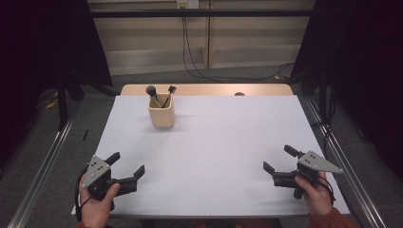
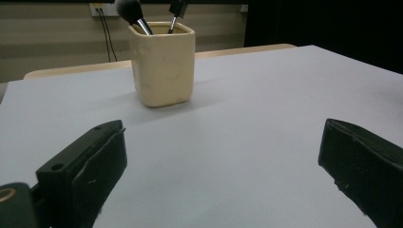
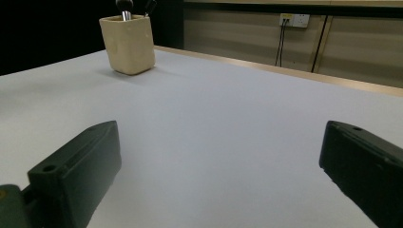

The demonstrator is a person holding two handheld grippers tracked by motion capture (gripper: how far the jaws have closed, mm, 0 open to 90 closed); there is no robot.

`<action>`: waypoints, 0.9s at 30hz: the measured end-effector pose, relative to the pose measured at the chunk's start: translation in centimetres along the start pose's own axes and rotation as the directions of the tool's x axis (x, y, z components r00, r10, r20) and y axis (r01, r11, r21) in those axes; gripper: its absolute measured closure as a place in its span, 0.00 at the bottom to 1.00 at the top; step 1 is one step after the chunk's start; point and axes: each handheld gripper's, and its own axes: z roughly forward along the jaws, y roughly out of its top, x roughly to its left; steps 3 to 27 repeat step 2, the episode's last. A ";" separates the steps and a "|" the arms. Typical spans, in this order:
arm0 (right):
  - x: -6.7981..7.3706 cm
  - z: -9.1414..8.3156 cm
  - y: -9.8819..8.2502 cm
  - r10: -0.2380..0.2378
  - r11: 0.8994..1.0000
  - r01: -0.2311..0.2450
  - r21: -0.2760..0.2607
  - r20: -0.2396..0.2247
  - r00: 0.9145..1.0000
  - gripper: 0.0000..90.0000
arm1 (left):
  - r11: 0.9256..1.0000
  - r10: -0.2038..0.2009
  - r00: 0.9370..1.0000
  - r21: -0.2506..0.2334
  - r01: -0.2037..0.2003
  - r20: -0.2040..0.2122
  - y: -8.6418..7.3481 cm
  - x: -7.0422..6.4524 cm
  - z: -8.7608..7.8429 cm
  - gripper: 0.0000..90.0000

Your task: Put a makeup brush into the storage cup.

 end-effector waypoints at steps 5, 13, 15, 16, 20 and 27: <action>-0.1 -0.1 0.0 0.006 1.000 -0.006 0.003 0.004 1.000 0.00 | 1.000 0.001 1.000 0.003 -0.001 -0.001 0.0 0.0 0.0 0.02; -0.1 -0.1 0.0 0.006 1.000 -0.006 0.003 0.004 1.000 0.00 | 1.000 0.001 1.000 0.003 -0.001 -0.001 0.0 0.0 0.0 0.02; -0.1 -0.1 0.0 0.006 1.000 -0.006 0.003 0.004 1.000 0.00 | 1.000 0.001 1.000 0.003 -0.001 -0.001 0.0 0.0 0.0 0.02; -0.1 -0.1 0.0 0.006 1.000 -0.006 0.003 0.004 1.000 0.00 | 1.000 0.001 1.000 0.003 -0.001 -0.001 0.0 0.0 0.0 0.02; -0.1 -0.1 0.0 0.006 1.000 -0.006 0.003 0.004 1.000 0.00 | 1.000 0.001 1.000 0.003 -0.001 -0.001 0.0 0.0 0.0 0.02; -0.1 -0.1 0.0 0.006 1.000 -0.006 0.003 0.004 1.000 0.00 | 1.000 0.001 1.000 0.003 -0.001 -0.001 0.0 0.0 0.0 0.02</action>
